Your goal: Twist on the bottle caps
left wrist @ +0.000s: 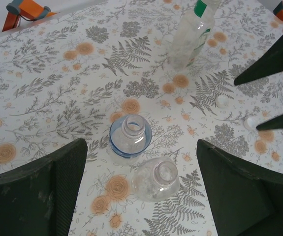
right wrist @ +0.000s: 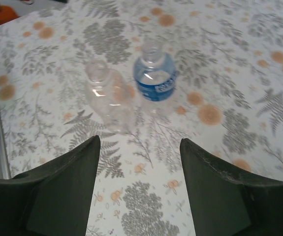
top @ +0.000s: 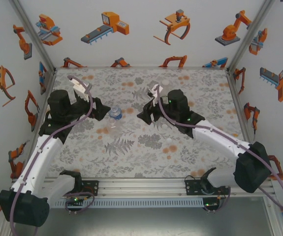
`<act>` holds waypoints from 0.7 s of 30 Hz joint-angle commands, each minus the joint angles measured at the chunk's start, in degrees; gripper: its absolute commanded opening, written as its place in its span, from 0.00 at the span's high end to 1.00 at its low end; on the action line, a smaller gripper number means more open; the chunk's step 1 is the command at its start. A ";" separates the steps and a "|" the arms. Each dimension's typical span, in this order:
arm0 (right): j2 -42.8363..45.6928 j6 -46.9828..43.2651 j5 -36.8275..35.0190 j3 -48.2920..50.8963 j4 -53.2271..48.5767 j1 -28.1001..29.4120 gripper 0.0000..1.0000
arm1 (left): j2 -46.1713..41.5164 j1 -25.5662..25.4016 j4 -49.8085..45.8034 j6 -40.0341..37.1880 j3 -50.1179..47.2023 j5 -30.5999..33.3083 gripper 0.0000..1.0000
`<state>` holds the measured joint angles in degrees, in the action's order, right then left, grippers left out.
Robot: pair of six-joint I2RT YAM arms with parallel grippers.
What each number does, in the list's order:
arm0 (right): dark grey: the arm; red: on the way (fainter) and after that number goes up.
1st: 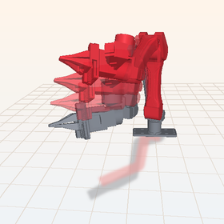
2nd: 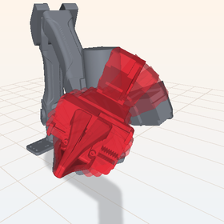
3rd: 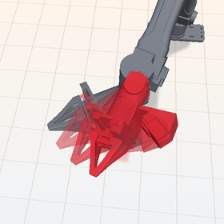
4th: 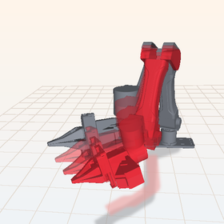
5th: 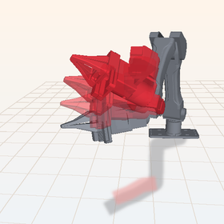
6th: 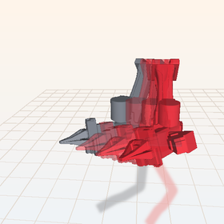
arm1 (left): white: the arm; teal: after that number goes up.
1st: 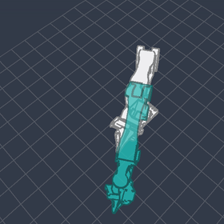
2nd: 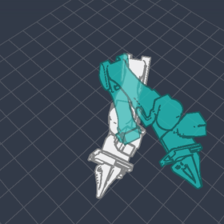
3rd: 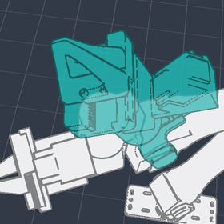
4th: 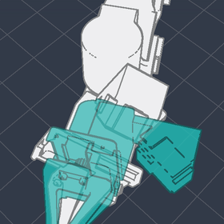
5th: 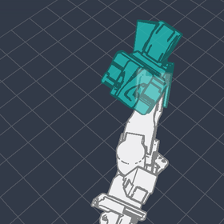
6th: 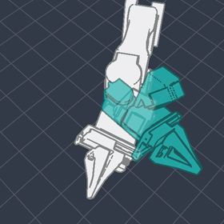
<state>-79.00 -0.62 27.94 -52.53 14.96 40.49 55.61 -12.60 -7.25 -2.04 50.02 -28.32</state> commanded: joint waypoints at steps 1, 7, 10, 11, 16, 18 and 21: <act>-3.87 -1.72 7.97 -0.27 9.55 2.03 0.39 | -1.35 0.43 1.56 0.35 -0.58 -0.03 0.16; -12.76 -1.30 14.24 -3.29 19.23 5.05 0.39 | -1.99 0.39 1.51 -0.14 -0.63 -0.01 0.17; -16.98 -1.18 15.40 -5.82 21.49 6.15 0.39 | -2.34 0.39 1.44 -0.23 -0.63 -0.08 0.17; -18.19 -1.12 15.65 -6.76 21.90 6.50 0.39 | -2.37 0.38 1.44 -0.23 -0.63 -0.07 0.16; -22.93 0.01 16.61 -10.30 24.80 7.84 0.38 | -2.79 0.39 1.92 0.14 -0.95 -0.32 0.16; -24.45 0.65 16.75 -11.49 25.86 8.26 0.38 | -2.62 0.47 2.35 0.58 -1.00 -0.90 0.17; -26.36 0.69 16.20 -12.54 26.34 8.64 0.38 | -2.35 0.39 2.41 0.64 -0.89 -1.46 0.17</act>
<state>-103.92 -0.58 42.65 -62.94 37.26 48.60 53.76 -12.60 -6.72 -2.04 49.63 -28.36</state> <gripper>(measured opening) 0.622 0.834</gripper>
